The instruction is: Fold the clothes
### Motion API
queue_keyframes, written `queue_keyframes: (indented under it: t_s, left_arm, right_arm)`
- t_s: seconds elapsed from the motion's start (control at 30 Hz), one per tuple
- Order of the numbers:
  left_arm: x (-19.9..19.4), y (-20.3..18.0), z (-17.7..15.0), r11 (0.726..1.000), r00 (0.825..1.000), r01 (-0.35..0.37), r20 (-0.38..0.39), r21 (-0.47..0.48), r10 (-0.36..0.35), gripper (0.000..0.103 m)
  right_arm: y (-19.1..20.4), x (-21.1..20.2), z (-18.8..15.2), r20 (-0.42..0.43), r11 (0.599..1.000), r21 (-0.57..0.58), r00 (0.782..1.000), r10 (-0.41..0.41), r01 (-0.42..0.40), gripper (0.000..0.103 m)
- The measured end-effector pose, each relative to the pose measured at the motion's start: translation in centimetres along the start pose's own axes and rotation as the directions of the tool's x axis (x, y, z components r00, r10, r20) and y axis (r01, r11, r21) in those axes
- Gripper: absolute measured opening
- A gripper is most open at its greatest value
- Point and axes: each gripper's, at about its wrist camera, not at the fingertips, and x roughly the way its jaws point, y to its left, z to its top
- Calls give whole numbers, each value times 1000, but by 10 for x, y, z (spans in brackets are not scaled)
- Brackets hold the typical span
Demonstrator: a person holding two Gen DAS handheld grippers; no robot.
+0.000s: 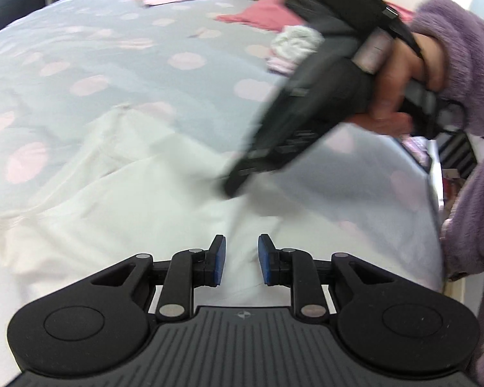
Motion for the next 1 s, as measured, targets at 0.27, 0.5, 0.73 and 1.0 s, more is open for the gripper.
queue_keyframes:
  t_s: [0.27, 0.5, 0.73, 1.0]
  left_arm:
    - [-27, 67, -23, 937, 952, -302, -8, -173, 305, 20]
    - [-39, 126, -27, 847, 904, -404, -8, -345, 428, 30]
    - [-31, 158, -8, 813, 899, -359, 65, -459, 433, 36]
    - [3, 173, 4, 818, 896, -390, 32, -422, 444, 3]
  right_arm:
    - [-12, -15, -4, 40, 987, -15, 986, -159, 160, 8]
    - [-19, -27, 27, 186, 986, 38, 968, -170, 165, 17]
    - [-14, -7, 37, 216, 989, -9, 966, -143, 148, 21]
    - [-39, 11, 55, 297, 985, 28, 940, -170, 170, 22]
